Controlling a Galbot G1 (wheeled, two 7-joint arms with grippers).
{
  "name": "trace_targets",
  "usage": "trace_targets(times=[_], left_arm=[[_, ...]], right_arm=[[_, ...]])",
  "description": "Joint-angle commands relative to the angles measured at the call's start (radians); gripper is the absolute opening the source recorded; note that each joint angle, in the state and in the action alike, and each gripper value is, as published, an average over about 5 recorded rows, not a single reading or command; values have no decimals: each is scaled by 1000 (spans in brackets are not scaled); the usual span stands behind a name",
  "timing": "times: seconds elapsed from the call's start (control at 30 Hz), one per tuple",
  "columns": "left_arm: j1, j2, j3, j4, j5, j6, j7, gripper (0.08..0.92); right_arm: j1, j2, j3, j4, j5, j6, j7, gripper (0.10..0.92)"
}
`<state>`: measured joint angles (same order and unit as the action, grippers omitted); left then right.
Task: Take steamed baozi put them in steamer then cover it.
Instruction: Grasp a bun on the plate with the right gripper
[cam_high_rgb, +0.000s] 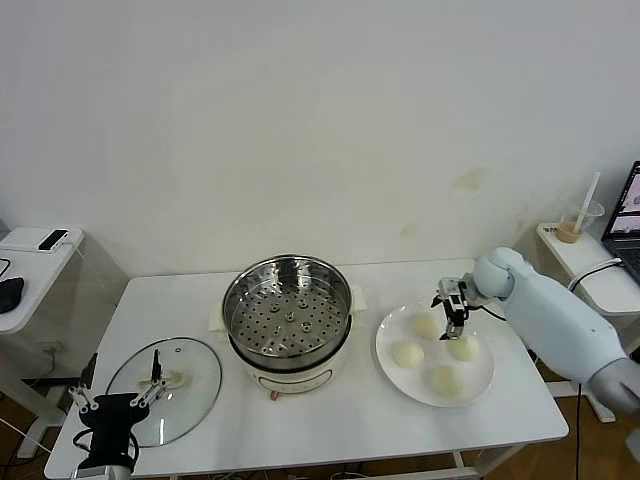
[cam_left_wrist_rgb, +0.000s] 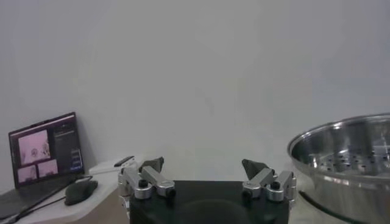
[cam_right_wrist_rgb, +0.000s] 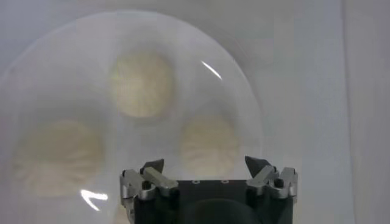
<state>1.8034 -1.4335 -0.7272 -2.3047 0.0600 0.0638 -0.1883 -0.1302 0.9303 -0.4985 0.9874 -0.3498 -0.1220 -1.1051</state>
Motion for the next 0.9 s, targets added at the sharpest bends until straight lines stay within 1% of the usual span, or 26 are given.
trace_targets(times=[0.03,0.33,0.6,0.9], left_arm=[[3,-1,-8,0,11,-8,1,823],[5,0,-14,0,14,-13,1,823],[4,0,-10,-7,11,-11,1,823],[3,-1,-10,-7,11,-12,-2,823]], right_arm=[[22,60,-21,-83,-42,5,-1,823],[29,96,-23,-113,-44,3,6,820],[29,88,-40,-99,-58,-13,-5,745],[23,79,-39,-105,-66,-15,-4,687]])
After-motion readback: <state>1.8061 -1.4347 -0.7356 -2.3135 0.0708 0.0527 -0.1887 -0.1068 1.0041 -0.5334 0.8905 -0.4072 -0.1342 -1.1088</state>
